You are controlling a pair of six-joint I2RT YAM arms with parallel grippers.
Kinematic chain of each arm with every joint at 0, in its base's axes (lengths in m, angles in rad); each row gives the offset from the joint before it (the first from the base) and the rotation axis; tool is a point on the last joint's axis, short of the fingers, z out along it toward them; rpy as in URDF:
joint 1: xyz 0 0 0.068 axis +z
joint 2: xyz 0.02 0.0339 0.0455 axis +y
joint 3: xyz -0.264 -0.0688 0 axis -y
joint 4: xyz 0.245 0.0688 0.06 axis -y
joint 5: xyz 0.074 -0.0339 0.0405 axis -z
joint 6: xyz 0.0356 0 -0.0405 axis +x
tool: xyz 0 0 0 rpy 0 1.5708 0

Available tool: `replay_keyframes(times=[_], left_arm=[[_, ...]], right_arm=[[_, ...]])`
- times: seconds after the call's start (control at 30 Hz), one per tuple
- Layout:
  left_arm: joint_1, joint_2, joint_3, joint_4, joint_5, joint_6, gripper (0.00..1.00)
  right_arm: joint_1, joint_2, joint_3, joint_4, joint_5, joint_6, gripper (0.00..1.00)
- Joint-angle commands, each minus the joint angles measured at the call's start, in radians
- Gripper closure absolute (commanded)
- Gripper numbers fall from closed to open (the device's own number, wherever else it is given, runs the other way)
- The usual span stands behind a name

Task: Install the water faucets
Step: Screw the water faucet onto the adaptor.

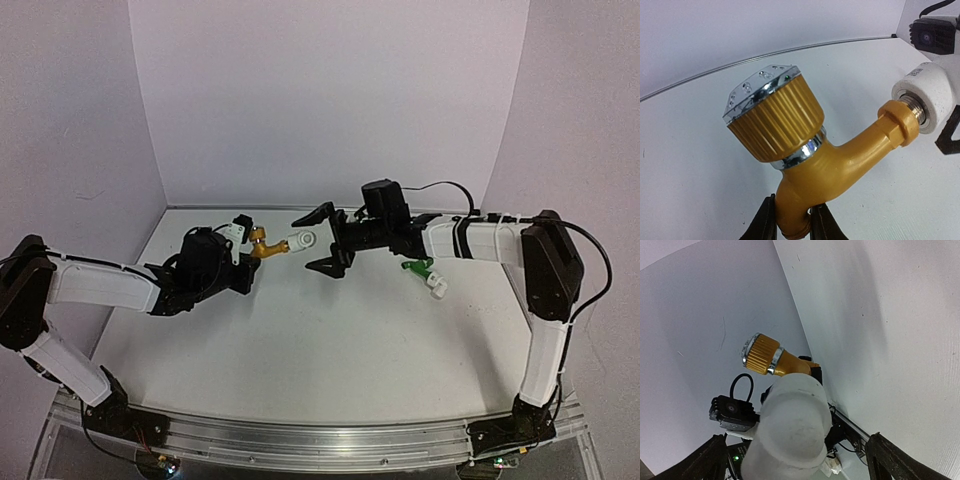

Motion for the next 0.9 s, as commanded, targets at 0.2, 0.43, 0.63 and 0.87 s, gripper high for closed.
replay_keyframes(times=[0.2, 0.43, 0.63, 0.87], left_arm=[[0.062, -0.059, 0.046, -0.078, 0.213, -0.116, 1.00], [0.160, -0.058, 0.121, -0.207, 0.669, -0.257, 1.00], [0.179, -0.045, 0.183, -0.265, 0.912, -0.320, 1.00], [0.180, -0.024, 0.219, -0.341, 0.930, -0.273, 1.00]], right_arm=[[-0.127, -0.129, 0.024, -0.009, -0.138, -0.366, 0.02], [-0.161, -0.293, 0.070, -0.427, -0.208, -1.625, 0.02], [-0.148, -0.264, 0.158, -0.655, -0.106, -2.108, 0.07], [-0.061, -0.208, 0.216, -0.669, -0.094, -2.143, 0.19]])
